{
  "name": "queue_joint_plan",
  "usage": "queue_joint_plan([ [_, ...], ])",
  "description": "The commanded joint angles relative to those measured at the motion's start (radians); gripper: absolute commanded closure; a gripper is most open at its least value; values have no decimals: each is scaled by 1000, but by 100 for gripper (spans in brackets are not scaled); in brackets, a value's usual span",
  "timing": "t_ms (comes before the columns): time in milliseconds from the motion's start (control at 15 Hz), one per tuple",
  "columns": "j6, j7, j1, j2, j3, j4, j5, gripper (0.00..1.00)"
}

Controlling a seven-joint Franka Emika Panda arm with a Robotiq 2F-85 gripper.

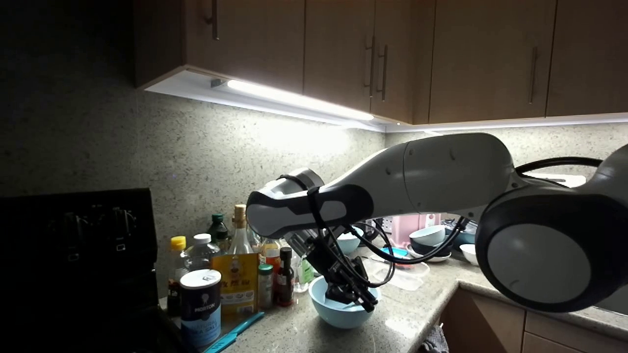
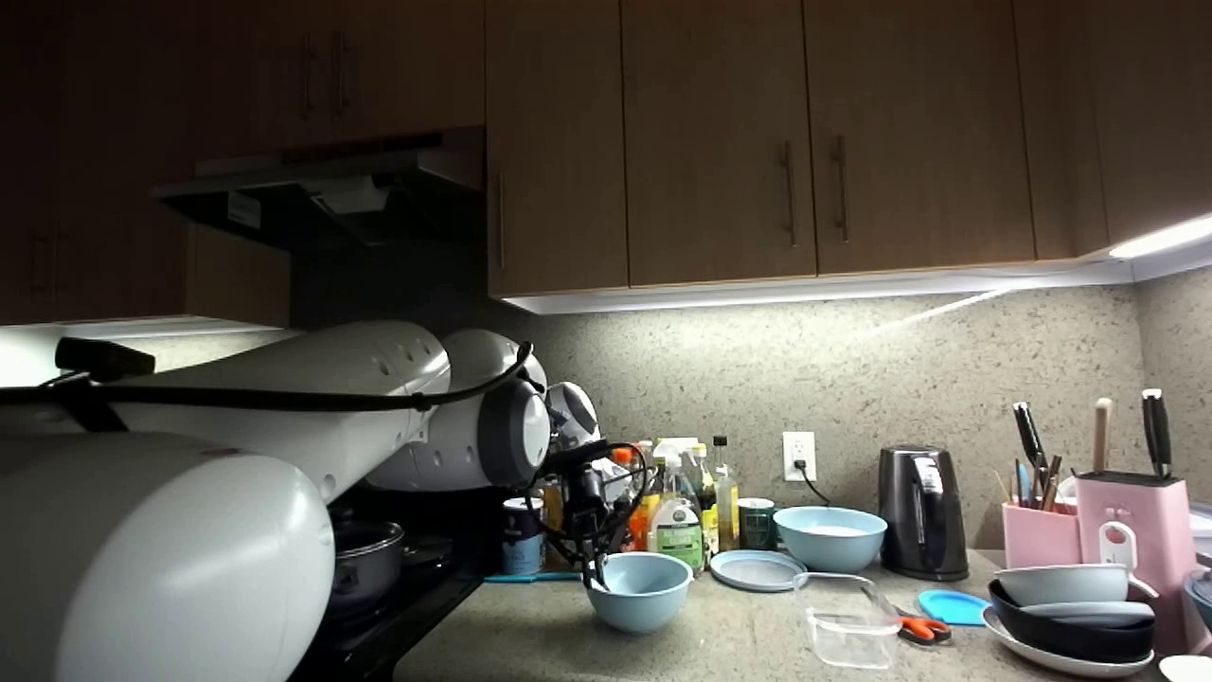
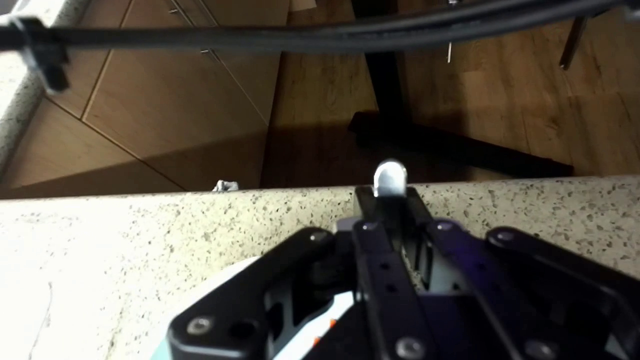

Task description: Use the spoon to stir the bowl

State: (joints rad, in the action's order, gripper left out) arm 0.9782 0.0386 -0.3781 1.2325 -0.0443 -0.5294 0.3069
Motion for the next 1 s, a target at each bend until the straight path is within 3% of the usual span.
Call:
queue_joint_plan([
  [0, 52, 27, -25, 13, -34, 26, 63, 96],
  [400, 140, -4, -3, 6, -88, 55, 87, 96],
  [467, 101, 7, 9, 55, -99, 154, 84, 96],
  [667, 62, 5, 44, 62, -109, 190, 58, 96],
  [733, 69, -12, 51, 16, -100, 116, 54, 96],
  [933, 5, -20, 78, 14, -87, 130, 33, 96],
])
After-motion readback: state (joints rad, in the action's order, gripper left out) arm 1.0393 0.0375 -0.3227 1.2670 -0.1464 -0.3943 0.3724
